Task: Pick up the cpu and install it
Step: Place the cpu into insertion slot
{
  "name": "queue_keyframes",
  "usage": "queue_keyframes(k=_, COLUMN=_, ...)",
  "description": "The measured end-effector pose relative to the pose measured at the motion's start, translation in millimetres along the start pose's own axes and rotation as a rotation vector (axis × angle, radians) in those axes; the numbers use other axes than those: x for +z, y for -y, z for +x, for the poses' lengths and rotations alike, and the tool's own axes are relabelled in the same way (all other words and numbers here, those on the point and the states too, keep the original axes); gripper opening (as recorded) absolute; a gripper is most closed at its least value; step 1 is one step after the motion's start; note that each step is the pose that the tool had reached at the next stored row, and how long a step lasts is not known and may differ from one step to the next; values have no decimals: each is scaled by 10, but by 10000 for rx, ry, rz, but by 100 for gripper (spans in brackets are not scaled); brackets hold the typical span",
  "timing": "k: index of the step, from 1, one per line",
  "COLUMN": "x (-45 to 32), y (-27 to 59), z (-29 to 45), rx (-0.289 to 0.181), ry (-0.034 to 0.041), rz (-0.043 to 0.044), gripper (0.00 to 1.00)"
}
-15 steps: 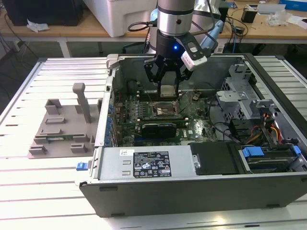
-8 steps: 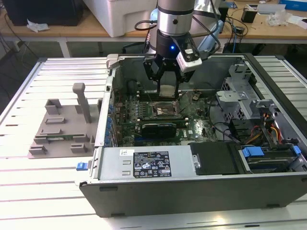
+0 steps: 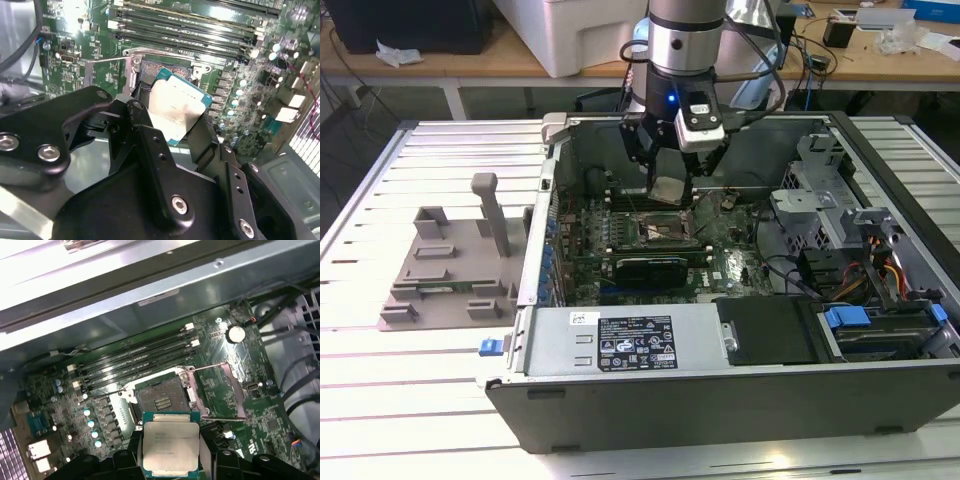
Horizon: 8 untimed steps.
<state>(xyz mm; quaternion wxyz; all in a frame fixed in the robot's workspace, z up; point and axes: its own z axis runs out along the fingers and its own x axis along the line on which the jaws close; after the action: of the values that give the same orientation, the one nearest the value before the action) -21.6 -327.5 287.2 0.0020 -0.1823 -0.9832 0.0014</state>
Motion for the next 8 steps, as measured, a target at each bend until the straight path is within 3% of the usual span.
queue_keyframes(k=8, x=2, y=0, z=0, rx=1287, ry=33, rz=91, gripper=54)
